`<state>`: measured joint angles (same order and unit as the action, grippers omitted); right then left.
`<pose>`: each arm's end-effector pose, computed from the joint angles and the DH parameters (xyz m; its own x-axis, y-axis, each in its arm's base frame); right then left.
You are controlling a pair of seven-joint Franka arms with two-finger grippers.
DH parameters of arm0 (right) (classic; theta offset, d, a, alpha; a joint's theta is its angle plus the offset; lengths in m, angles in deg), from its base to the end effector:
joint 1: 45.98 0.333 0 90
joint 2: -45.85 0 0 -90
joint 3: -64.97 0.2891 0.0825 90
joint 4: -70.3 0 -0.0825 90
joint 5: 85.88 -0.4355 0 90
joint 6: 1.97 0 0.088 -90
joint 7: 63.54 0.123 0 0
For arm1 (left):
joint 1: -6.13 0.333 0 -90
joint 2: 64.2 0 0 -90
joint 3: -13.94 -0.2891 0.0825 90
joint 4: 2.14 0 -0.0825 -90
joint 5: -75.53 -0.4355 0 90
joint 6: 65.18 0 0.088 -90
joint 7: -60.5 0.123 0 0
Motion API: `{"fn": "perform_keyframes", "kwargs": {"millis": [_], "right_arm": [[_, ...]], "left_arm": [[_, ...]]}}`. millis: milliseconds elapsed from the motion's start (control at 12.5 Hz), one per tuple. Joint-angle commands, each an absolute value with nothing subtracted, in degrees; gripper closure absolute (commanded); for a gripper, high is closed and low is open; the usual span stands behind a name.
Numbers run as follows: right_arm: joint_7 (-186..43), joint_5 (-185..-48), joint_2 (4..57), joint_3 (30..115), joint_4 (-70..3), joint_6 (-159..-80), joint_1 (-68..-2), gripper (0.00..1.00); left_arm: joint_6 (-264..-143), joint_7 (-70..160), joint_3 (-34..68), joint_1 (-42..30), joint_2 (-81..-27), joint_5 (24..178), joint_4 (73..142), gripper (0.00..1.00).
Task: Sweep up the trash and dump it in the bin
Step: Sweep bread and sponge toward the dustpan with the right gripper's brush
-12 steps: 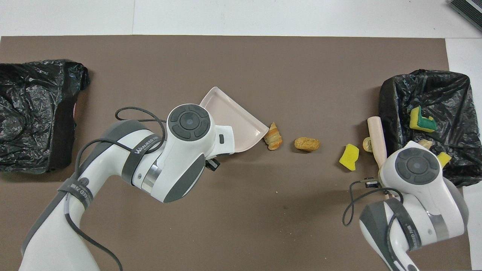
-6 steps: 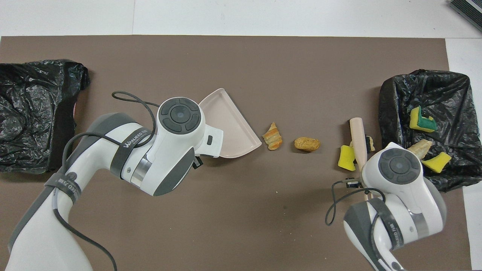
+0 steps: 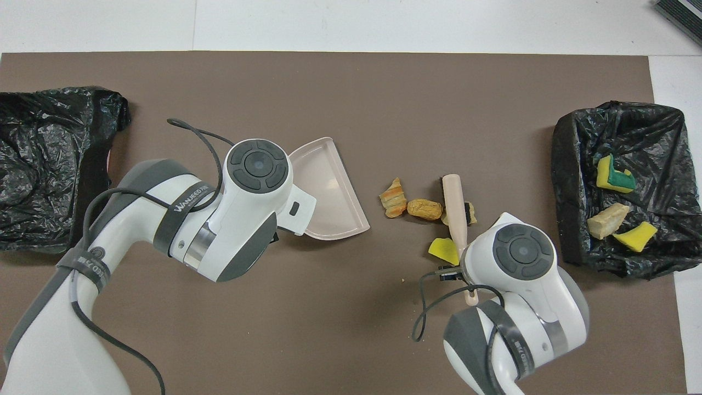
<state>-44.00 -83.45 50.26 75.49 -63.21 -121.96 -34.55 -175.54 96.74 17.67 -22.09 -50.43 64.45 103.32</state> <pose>0.4813 0.1900 0.2810 0.9891 0.0573 -0.1353 0.0709 -0.9927 0.0978 0.5505 -0.3230 0.3198 0.2914 -0.9315 -0.2179 -0.9559 -0.2922 -0.0294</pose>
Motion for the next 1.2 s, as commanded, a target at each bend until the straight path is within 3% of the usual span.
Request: {"fn": "perform_keyframes", "kwargs": {"millis": [0,160,401,642,802,1123], "right_arm": [[-42.46,-85.26,47.08,75.51,-54.37,-112.77,-34.99,1.00],[-42.19,-85.35,47.95,74.99,-51.09,-106.41,-36.04,1.00],[-37.54,-85.26,51.90,75.25,-54.57,-102.52,-38.95,1.00],[-35.51,-86.66,59.80,75.43,-65.98,-107.07,-38.24,1.00],[-35.59,-90.34,62.28,75.34,-70.05,-110.06,-38.33,1.00],[-35.33,-93.08,59.31,75.51,-72.00,-117.27,-37.98,1.00]], "left_arm": [[-174.96,98.64,17.80,-23.40,-52.33,62.96,105.25,1.00],[-176.96,100.66,17.72,-24.80,-54.17,62.96,109.02,1.00],[-177.15,100.67,17.80,-25.42,-55.23,62.96,110.80,1.00],[-177.41,100.67,17.72,-26.30,-55.24,62.44,111.23,1.00],[-178.20,100.67,17.80,-26.30,-55.23,62.00,111.68,1.00],[-179.26,100.84,17.89,-26.13,-55.41,62.00,112.64,1.00]]}}
